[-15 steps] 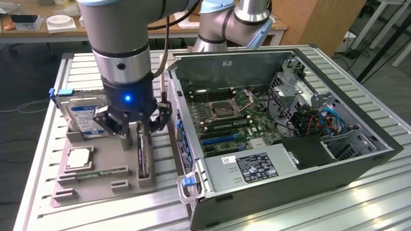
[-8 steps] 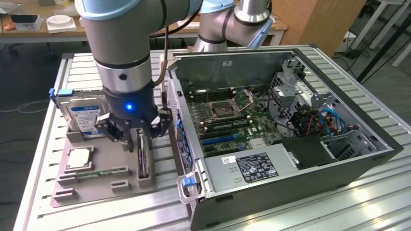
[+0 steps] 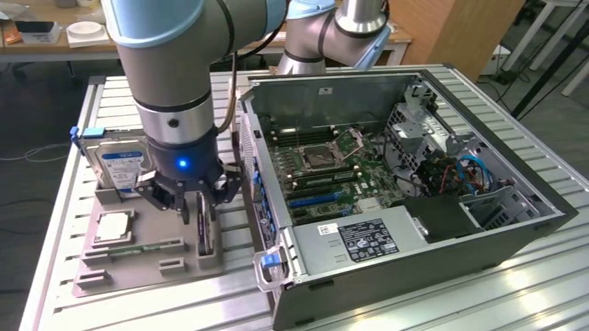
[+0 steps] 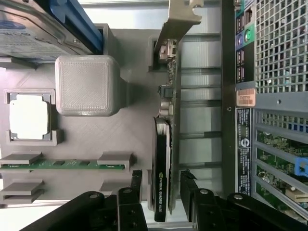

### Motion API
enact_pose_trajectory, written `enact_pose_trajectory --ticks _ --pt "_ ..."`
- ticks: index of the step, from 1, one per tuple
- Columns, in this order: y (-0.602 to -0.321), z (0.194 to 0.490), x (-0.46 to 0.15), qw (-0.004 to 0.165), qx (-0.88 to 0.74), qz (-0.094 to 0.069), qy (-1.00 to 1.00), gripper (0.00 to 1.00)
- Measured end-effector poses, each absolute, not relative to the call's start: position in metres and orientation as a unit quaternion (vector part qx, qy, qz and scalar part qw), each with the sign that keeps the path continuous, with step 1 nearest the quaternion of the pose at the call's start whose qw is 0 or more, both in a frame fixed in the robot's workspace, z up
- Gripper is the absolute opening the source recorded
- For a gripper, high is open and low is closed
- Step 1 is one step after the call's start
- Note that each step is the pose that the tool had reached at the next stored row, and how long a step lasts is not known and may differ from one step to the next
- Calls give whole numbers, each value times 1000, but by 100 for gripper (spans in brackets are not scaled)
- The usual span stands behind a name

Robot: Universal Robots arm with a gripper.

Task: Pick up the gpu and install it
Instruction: 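Pick up the gpu and move the gpu toward the slot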

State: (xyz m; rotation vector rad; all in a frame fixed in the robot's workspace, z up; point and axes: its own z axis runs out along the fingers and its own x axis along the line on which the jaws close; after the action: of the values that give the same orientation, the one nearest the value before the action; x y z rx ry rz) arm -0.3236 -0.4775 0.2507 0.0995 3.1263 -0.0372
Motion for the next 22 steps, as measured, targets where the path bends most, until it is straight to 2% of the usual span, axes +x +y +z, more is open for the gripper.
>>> enact_pose_trajectory --ticks 13,22 --pt "-461 227 -326 7 28 -12 1000 45" --pt "-461 227 -325 7 28 -12 1000 45"
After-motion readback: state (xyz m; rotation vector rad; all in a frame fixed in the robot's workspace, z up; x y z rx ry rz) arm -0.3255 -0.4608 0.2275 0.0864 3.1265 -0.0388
